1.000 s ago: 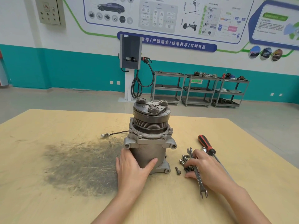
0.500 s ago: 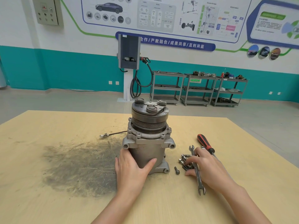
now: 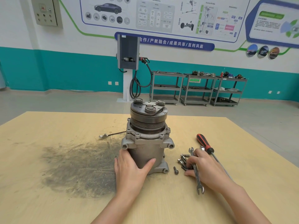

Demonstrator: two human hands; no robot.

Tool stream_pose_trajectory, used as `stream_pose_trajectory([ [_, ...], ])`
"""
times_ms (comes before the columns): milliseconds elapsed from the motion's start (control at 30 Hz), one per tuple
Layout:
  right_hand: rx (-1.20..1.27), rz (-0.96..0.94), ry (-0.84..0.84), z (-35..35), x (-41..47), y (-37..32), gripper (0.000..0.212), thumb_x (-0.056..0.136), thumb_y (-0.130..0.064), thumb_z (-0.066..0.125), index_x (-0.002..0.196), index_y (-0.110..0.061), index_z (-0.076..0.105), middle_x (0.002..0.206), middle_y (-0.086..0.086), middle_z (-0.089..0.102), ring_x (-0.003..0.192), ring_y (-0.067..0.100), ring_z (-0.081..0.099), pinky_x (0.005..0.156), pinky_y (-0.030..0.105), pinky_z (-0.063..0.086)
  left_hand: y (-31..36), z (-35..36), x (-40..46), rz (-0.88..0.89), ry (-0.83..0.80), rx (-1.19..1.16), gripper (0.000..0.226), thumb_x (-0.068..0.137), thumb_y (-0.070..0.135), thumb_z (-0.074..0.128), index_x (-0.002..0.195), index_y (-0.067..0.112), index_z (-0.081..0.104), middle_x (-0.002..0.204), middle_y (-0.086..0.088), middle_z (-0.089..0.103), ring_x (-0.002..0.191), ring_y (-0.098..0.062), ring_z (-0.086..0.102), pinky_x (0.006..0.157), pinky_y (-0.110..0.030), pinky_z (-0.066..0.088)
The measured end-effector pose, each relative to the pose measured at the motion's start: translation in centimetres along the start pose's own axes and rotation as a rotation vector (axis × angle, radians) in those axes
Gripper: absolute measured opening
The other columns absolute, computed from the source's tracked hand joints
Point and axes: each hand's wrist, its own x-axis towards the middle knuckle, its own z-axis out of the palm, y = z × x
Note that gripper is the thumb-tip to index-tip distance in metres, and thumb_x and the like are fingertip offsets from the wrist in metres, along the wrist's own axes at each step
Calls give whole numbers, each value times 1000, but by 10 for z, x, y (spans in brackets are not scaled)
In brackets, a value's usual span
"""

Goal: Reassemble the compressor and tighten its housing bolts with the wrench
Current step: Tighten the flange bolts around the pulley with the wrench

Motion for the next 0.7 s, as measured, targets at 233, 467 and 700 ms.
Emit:
stream_pose_trajectory([
  [233,91,11,-38,-1,0,3,32,83,-52,68,107,-32,65,102,-13,40,96,7,41,64,16,32,-1,0,0,10,-3,-6,86,70,53,80,135,12,41,119,11,40,126,-24,43,113,-50,31],
  [467,149,-7,-1,1,-2,4,24,87,-46,68,104,-30,66,102,-11,45,95,7,45,80,25,44,-1,1,1,0,-3,-7,85,70,52,81,133,11,42,116,10,41,126,-24,45,112,-52,32],
  [700,739,-35,335,-37,1,-7,13,80,-20,74,87,-30,68,98,-5,58,84,9,57,74,11,42,0,1,1,-11,-4,4,85,70,52,81,132,9,42,115,10,40,127,-24,45,113,-52,32],
])
